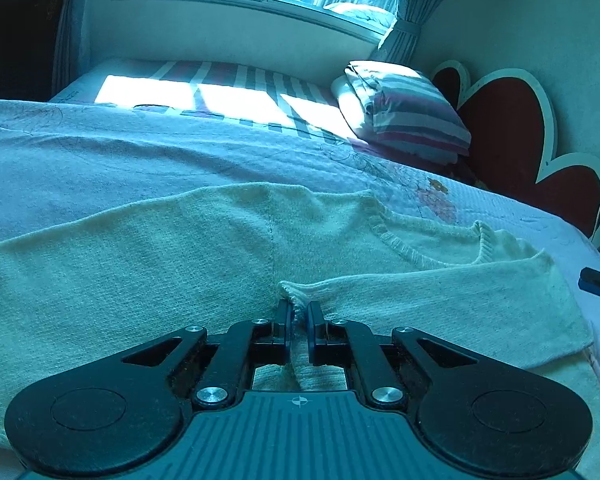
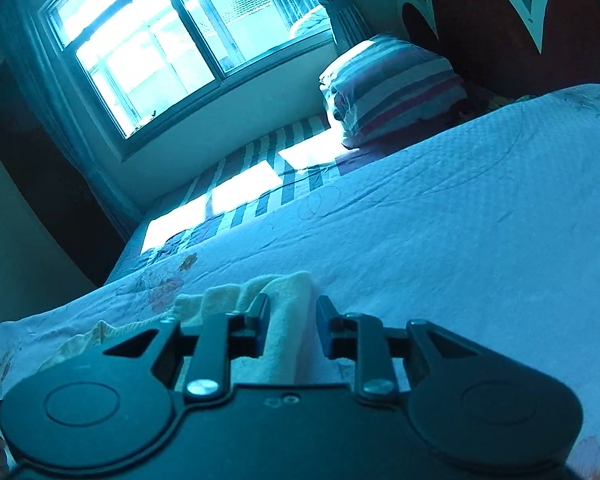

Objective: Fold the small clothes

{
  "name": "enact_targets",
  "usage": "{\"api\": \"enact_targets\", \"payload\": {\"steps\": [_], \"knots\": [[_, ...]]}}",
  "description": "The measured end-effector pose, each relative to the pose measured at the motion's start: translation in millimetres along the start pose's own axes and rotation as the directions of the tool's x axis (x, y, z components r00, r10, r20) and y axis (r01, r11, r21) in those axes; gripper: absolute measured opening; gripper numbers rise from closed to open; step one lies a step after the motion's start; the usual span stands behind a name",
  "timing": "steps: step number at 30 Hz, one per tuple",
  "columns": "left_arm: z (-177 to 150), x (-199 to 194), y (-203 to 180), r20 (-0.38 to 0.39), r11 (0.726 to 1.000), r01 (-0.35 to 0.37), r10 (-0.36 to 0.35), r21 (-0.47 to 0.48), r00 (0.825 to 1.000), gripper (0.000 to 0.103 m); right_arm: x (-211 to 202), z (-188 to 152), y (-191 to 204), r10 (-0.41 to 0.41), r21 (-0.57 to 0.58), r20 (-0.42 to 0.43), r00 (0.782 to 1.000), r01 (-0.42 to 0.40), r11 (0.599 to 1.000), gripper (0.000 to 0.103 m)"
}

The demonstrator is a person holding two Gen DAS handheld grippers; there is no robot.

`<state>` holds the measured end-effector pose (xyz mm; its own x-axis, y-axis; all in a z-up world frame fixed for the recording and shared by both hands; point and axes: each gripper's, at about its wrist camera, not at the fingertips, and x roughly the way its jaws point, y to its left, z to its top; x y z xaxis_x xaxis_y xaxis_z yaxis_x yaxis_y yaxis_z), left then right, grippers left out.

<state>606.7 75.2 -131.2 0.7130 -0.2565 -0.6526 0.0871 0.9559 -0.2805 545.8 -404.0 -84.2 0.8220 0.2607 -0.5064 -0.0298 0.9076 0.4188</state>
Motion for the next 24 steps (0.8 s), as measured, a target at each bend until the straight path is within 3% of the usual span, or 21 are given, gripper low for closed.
{"api": "enact_targets", "payload": {"steps": [2, 4, 8, 11, 14, 16, 20, 21, 22, 24], "knots": [[0, 2, 2, 0.005, 1.0, -0.004, 0.004, -0.022, 1.0, 0.006, 2, -12, 4, 0.007, -0.032, -0.063, 0.998, -0.009, 0.999, 0.022], [1, 3, 1, 0.005, 1.0, -0.01, 0.011, -0.021, 1.0, 0.006, 18, -27, 10, -0.072, -0.106, -0.137, 0.988, 0.057, 0.993, 0.022], [3, -10, -5, 0.02, 0.999, -0.037, 0.037, -0.022, 0.999, 0.006, 13, -25, 21, -0.101, -0.14, -0.113, 0.988, 0.084, 0.987, 0.022], [-2, -18, -5, 0.022, 0.999, -0.043, 0.043, -0.015, 0.999, 0.006, -11, -22, 31, -0.059, -0.151, -0.038, 0.998, 0.053, 0.987, 0.024], [-11, -11, -8, 0.003, 0.997, -0.075, 0.075, 0.013, 0.997, 0.007, -6, -32, 35, -0.054, -0.189, -0.094, 0.994, 0.036, 0.981, 0.023], [-8, -14, -9, -0.001, 0.996, -0.087, 0.087, -0.011, 0.996, 0.008, 8, -42, 33, -0.117, -0.22, -0.145, 0.983, 0.083, 0.972, 0.024], [-13, -45, -3, 0.049, 0.992, -0.115, 0.118, -0.057, 0.992, 0.011, -8, -36, 30, -0.081, -0.158, -0.092, 0.992, 0.066, 0.985, 0.026], [-18, -55, 3, 0.056, 0.989, -0.13, 0.135, -0.074, 0.989, 0.023, -16, -35, 29, -0.073, -0.153, -0.071, 0.995, 0.061, 0.986, 0.026], [-26, -70, 13, 0.077, 0.982, -0.154, 0.162, -0.108, 0.984, 0.049, -23, -35, 28, -0.07, -0.153, -0.061, 0.996, 0.06, 0.986, 0.026], [-45, -101, 39, 0.129, 0.964, -0.196, 0.22, -0.181, 0.967, 0.076, -36, -36, 24, -0.058, -0.139, -0.052, 0.997, 0.05, 0.989, 0.026]]}}
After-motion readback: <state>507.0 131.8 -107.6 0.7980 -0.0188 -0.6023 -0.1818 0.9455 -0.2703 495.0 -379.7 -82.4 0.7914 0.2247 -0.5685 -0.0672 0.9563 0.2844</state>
